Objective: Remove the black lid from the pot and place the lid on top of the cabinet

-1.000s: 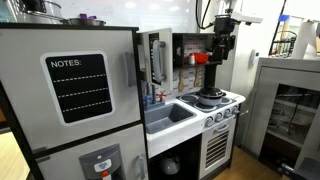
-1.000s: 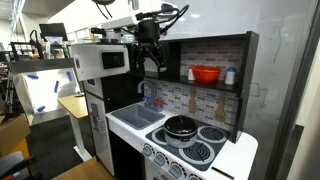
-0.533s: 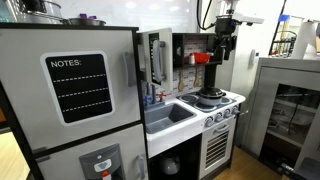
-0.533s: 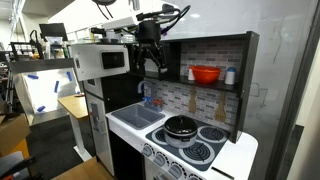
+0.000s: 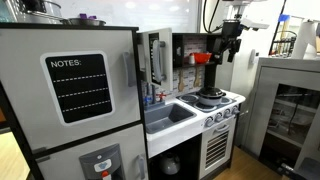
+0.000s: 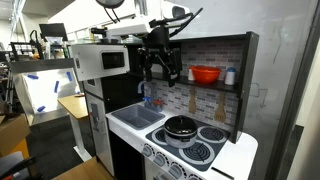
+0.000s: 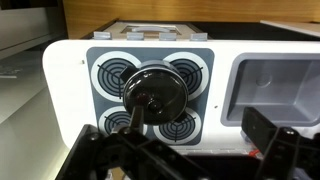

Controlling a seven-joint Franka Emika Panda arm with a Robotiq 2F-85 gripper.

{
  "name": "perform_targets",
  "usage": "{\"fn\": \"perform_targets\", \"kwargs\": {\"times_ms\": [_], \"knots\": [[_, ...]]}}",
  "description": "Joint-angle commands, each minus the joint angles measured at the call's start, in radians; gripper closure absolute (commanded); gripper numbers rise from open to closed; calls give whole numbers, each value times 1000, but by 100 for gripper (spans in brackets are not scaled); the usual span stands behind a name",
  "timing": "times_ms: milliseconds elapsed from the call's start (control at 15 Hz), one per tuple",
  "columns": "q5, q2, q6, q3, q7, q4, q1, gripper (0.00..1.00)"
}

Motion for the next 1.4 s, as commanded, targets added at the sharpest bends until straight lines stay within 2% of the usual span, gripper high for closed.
{"fn": "perform_targets", "kwargs": {"times_ms": [0, 267, 733, 1333], "knots": [[82, 67, 67, 10, -85, 16, -20, 0], [158, 139, 111, 33, -138, 34, -34, 0], [222, 272, 240, 88, -179, 84, -74, 0], [199, 366, 350, 161, -179, 129, -138, 0]]}}
